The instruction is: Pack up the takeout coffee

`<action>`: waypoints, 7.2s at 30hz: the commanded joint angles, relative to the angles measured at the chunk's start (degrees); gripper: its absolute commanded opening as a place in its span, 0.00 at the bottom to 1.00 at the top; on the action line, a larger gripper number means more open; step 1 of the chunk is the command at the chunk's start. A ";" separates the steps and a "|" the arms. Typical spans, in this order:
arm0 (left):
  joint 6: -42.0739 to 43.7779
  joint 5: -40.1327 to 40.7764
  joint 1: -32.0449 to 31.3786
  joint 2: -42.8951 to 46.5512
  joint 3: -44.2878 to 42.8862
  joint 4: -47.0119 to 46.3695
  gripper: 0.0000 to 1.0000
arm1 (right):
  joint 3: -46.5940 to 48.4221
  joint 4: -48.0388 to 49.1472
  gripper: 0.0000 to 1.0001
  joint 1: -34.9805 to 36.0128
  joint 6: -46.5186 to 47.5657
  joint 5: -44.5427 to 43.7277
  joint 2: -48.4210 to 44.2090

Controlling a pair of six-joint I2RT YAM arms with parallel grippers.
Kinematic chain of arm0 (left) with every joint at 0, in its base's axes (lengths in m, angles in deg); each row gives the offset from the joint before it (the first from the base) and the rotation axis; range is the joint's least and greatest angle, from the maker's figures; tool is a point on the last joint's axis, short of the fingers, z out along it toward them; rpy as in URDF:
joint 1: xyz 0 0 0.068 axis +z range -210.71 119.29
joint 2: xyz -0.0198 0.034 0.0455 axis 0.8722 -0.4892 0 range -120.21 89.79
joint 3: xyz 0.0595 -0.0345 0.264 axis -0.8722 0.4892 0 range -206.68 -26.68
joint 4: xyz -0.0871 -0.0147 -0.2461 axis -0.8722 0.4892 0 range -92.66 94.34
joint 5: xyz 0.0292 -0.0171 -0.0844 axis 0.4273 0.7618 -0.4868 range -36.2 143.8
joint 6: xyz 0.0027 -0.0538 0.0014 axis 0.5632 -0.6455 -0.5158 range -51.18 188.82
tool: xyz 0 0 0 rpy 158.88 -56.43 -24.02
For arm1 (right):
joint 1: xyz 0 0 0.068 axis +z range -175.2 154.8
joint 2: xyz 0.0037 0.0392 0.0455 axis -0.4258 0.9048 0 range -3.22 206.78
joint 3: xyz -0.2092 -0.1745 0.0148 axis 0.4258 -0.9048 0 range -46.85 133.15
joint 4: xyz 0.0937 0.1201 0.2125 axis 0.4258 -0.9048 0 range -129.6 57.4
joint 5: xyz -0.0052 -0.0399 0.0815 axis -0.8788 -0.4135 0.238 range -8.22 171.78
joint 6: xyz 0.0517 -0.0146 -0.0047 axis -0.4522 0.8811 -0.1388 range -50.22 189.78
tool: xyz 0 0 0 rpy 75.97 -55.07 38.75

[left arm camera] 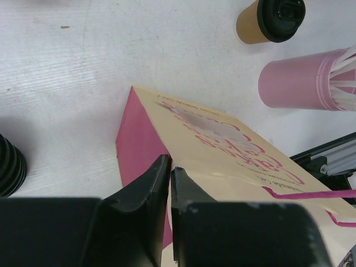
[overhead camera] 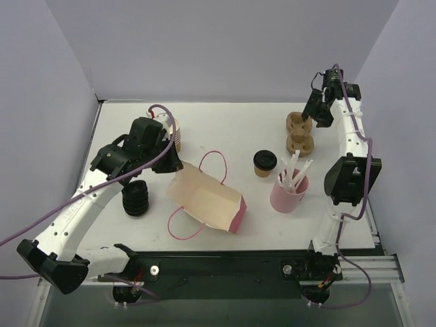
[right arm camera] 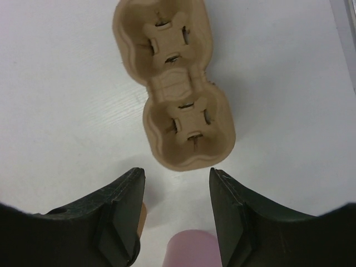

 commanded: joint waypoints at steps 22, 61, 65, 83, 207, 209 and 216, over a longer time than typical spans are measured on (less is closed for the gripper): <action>-3.95 10.90 1.66 -4.39 -19.95 9.00 0.69 | 7.83 6.44 0.44 -4.18 10.19 8.59 18.13; -4.49 10.02 4.65 -1.04 -12.57 9.79 0.92 | 9.85 9.07 0.50 -2.15 10.28 4.02 20.68; -4.40 9.84 4.83 -1.13 -12.57 9.70 0.92 | 10.02 9.43 0.52 -2.07 10.28 3.58 20.41; -4.04 8.79 5.71 -1.39 -12.39 9.53 0.92 | 7.04 9.43 0.49 -2.16 12.21 3.67 21.20; -2.64 6.33 8.26 0.02 -8.87 7.24 0.92 | 4.93 13.38 0.31 -3.91 9.84 1.77 14.43; -2.64 6.33 8.34 0.11 -8.87 7.33 0.92 | 5.19 12.51 0.31 -4.79 8.60 4.30 15.23; -2.55 5.98 8.43 -0.07 -9.14 7.33 0.92 | 3.53 11.78 0.29 -3.12 12.30 -2.36 13.92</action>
